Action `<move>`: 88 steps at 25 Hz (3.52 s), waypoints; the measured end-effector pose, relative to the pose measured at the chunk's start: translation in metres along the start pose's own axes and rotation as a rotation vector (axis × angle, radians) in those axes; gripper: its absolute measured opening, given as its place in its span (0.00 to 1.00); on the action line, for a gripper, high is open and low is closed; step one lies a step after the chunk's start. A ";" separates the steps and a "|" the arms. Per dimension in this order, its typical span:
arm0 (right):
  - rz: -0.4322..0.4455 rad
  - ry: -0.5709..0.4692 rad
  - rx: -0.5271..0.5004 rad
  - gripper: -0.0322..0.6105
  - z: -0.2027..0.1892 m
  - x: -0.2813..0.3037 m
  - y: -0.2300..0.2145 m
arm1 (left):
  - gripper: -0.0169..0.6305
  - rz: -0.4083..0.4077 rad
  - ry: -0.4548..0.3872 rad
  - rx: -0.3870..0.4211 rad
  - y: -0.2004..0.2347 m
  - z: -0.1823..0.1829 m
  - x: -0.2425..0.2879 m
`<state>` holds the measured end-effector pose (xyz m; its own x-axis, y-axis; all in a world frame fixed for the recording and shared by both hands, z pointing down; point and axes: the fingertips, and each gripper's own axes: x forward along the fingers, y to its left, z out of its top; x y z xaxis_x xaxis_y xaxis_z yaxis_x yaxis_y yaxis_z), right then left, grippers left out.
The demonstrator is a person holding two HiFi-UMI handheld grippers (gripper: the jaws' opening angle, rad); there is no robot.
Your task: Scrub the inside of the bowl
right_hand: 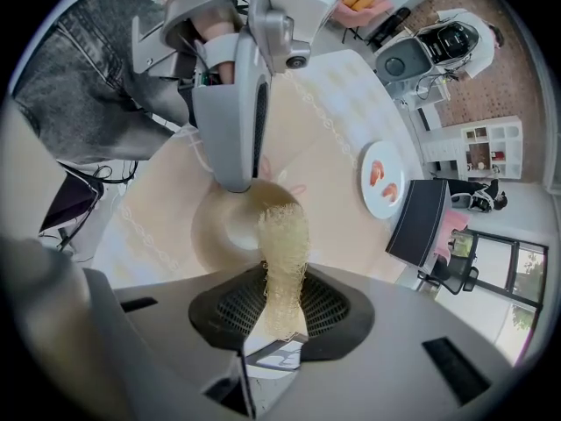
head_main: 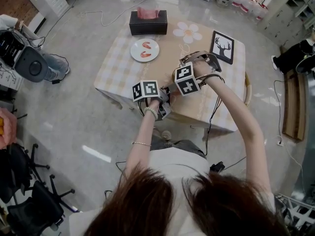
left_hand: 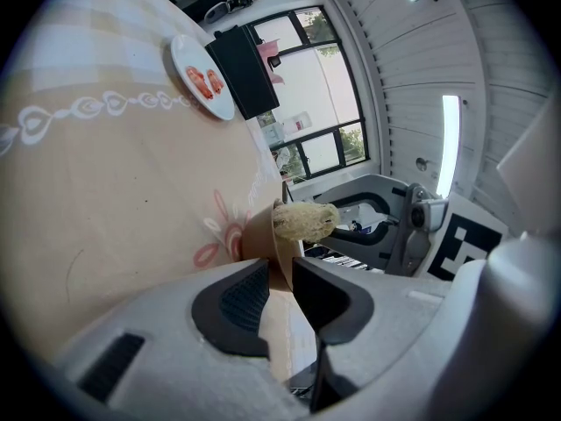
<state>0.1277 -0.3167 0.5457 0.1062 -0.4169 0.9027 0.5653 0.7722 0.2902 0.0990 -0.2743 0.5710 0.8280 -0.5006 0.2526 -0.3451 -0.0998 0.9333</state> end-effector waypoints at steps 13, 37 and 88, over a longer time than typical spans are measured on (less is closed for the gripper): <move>0.010 0.062 0.012 0.20 -0.016 0.005 -0.006 | 0.17 -0.009 -0.005 -0.025 0.001 -0.002 0.001; 0.088 0.102 0.030 0.20 -0.037 0.006 0.033 | 0.17 -0.008 -0.011 -0.030 0.004 -0.001 0.003; 0.134 -0.029 0.038 0.20 0.018 -0.006 0.039 | 0.17 -0.047 -0.006 -0.030 -0.001 -0.007 -0.003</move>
<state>0.1340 -0.2754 0.5574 0.1548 -0.2948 0.9429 0.5161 0.8380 0.1773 0.1000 -0.2667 0.5709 0.8400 -0.5015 0.2072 -0.2929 -0.0975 0.9512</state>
